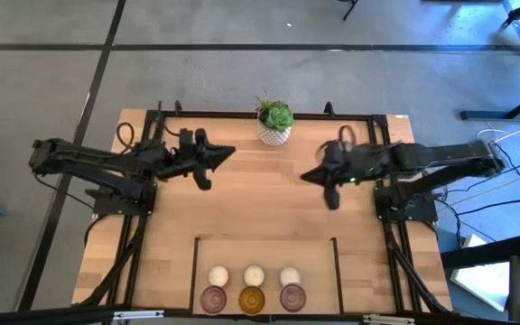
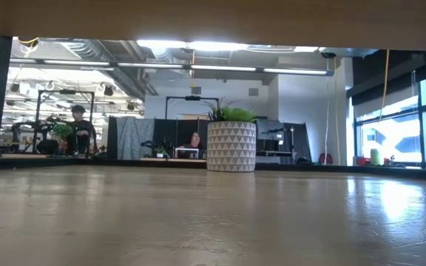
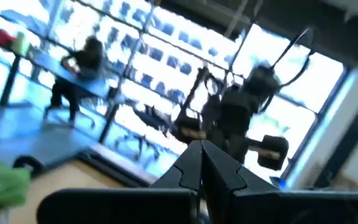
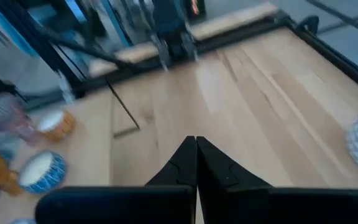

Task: Pick & Place candle stick holders
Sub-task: Return to Home Position

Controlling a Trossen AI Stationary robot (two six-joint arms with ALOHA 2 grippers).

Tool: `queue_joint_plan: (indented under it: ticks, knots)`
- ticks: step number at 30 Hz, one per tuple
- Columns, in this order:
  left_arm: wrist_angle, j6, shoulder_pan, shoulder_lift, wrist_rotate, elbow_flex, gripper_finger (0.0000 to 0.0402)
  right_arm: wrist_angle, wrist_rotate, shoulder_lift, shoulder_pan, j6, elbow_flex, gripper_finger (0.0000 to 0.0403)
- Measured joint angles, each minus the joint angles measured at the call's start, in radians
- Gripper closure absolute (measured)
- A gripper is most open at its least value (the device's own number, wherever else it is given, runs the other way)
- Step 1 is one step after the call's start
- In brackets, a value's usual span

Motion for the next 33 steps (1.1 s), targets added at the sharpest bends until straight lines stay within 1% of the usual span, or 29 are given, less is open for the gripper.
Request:
queue_joint_plan:
  ticks: [3, 8, 10, 14, 18, 22, 24, 27, 29, 33]
  knots:
    - [0.109, -0.002, 0.037, 0.006, -0.005, -0.056, 0.04, 0.145, -0.071, -0.161, -0.064, 0.006, -0.181, 0.0403]
    - [0.123, -0.004, 0.086, 0.033, -0.005, -0.065, 0.04, 0.325, -0.145, -0.396, -0.152, 0.019, -0.429, 0.0403]
    - [0.132, -0.022, 0.108, 0.042, -0.015, -0.064, 0.04, 0.36, -0.163, -0.48, -0.182, 0.037, -0.516, 0.0403]
    - [0.126, -0.053, 0.146, 0.057, -0.026, -0.064, 0.04, 0.341, -0.185, -0.62, -0.223, 0.048, -0.687, 0.0403]
    - [0.111, -0.02, 0.185, 0.056, 0.013, -0.064, 0.04, 0.325, -0.185, -0.711, -0.236, 0.096, -0.833, 0.0403]
    - [0.06, 0.063, 0.218, 0.056, 0.108, -0.064, 0.04, 0.338, -0.182, -0.757, -0.235, 0.109, -0.896, 0.0403]
    - [-0.002, 0.108, 0.233, 0.056, 0.159, -0.07, 0.04, 0.329, -0.153, -0.77, -0.236, 0.106, -0.911, 0.0403]
    - [-0.014, 0.132, 0.255, 0.055, 0.174, -0.135, 0.04, 0.304, -0.087, -0.788, -0.236, 0.103, -0.921, 0.0403]
    - [0.054, 0.105, 0.261, 0.051, 0.184, -0.202, 0.04, 0.292, -0.068, -0.797, -0.235, 0.103, -0.926, 0.0403]
    - [0.276, 0.029, 0.26, 0.029, 0.227, -0.366, 0.04, 0.289, -0.081, -0.813, -0.232, 0.111, -0.926, 0.0403]
